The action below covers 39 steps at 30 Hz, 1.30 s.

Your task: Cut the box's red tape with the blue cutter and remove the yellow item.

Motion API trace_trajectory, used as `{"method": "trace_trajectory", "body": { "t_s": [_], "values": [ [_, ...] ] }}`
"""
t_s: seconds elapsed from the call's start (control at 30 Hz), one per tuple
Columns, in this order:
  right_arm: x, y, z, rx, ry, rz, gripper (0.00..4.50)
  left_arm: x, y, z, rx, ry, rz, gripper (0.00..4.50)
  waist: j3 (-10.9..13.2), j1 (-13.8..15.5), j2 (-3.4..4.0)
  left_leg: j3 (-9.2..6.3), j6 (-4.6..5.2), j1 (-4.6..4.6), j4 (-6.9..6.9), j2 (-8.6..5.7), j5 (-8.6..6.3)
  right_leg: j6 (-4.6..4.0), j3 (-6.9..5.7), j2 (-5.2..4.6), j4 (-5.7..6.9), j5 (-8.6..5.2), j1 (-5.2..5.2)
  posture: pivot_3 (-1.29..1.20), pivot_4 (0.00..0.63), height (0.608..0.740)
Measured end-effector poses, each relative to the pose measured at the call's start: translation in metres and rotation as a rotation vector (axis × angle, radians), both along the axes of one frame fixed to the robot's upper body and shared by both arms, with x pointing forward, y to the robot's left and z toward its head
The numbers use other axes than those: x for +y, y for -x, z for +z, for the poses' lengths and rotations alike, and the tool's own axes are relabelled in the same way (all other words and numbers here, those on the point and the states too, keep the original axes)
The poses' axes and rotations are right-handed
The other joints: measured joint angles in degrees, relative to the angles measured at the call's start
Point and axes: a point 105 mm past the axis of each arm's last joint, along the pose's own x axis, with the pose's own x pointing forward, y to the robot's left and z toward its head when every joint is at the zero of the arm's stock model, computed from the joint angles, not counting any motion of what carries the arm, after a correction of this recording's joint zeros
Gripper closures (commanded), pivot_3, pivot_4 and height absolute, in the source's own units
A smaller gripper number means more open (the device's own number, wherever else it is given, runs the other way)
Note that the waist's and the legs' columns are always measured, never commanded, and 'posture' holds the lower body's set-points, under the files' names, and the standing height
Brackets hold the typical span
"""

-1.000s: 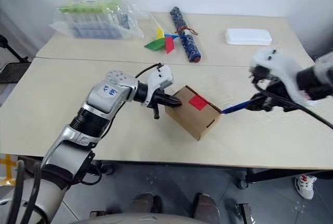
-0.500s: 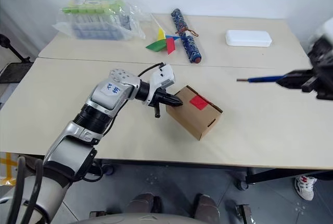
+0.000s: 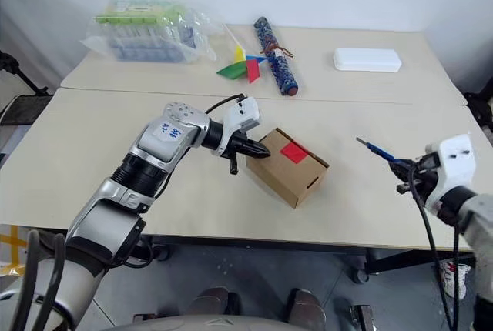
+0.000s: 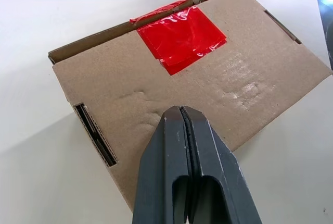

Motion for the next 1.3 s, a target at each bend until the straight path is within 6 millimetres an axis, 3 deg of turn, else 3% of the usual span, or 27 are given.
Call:
{"method": "trace_trajectory", "body": {
  "t_s": [0.17,0.37,0.43,0.6,0.67,0.73,0.83,0.87,0.93,1.1,1.3],
  "values": [
    [-0.002,0.0,-0.022,0.004,0.014,-0.024,4.34,0.001,0.0,0.0,0.001,-0.001,0.003,4.5,0.0,-0.11,0.03,-0.01,0.0,0.07,-0.01,0.02,0.0,0.0,0.0,0.0,0.01,0.0,0.07,0.0,0.15,0.74],
    [0.003,0.015,-0.056,0.115,0.039,-0.005,2.44,0.001,0.001,-0.001,-0.003,0.002,0.004,4.5,-0.01,-0.14,0.05,-0.03,0.03,0.1,-0.04,0.08,-0.02,0.0,0.01,0.0,-0.08,0.0,0.14,0.0,0.15,0.74],
    [0.004,0.018,-0.055,0.117,0.042,0.001,1.81,0.002,0.001,-0.001,-0.002,0.0,0.009,4.5,-0.01,-0.25,0.08,-0.06,0.04,0.13,-0.03,0.08,-0.03,0.0,0.06,0.0,-0.09,0.0,0.14,0.0,0.15,0.74],
    [0.005,0.022,-0.042,0.105,0.118,0.043,0.05,0.001,0.001,-0.001,-0.009,0.002,0.007,4.5,-0.01,-0.2,0.08,-0.21,0.1,0.12,-0.04,0.14,-0.06,0.0,0.06,0.0,-0.13,0.0,0.14,0.0,0.15,0.74],
    [0.002,0.026,-0.036,0.107,0.152,0.057,0.01,0.001,0.002,-0.001,-0.011,0.002,0.006,4.5,0.0,-0.19,0.08,-0.2,0.12,0.11,-0.04,0.13,-0.07,0.0,0.06,0.0,-0.16,0.0,0.14,0.0,0.15,0.74],
    [0.004,0.026,-0.015,0.093,0.212,0.112,0.01,0.003,0.001,0.0,-0.012,0.003,0.011,4.5,0.05,-0.33,0.23,-0.19,0.18,0.13,-0.02,0.14,-0.1,0.06,0.17,-0.02,-0.19,0.04,0.13,0.0,0.15,0.74],
    [0.013,0.008,0.047,-0.057,0.299,0.161,0.01,0.007,-0.003,0.0,-0.001,0.008,0.03,4.5,0.04,-0.85,0.28,-0.22,0.21,0.17,0.02,0.24,-0.11,0.06,0.19,-0.03,-0.17,0.08,0.15,0.0,0.15,0.74],
    [0.017,0.002,0.062,-0.093,0.314,0.169,0.19,0.006,-0.003,0.0,0.002,0.012,0.028,4.5,0.05,-0.97,0.26,-0.28,0.2,0.17,0.03,0.28,-0.11,0.06,0.15,-0.03,-0.17,0.08,0.16,0.0,0.15,0.74],
    [0.028,-0.009,0.073,-0.096,0.316,0.199,0.63,0.006,-0.003,0.001,0.007,0.022,0.024,4.5,0.08,-0.91,0.22,-0.37,0.2,0.11,0.03,0.28,-0.11,0.05,0.08,-0.04,-0.19,0.08,0.16,0.0,0.15,0.74],
    [0.052,-0.041,0.057,0.037,0.294,0.286,2.38,0.013,-0.011,0.009,0.032,0.049,0.067,4.5,0.15,-1.49,0.18,-0.25,0.24,-0.1,0.03,0.09,-0.12,0.1,0.09,-0.08,-0.29,0.11,0.01,0.0,0.15,0.74],
    [0.059,-0.082,0.046,0.066,0.344,0.327,4.47,0.041,-0.022,0.031,0.05,0.095,0.19,4.5,0.29,-1.93,0.14,0.05,0.17,-0.56,-0.05,-0.02,-0.09,0.13,0.08,-0.02,0.01,0.11,-0.69,0.0,0.15,0.74]
  ]
}}
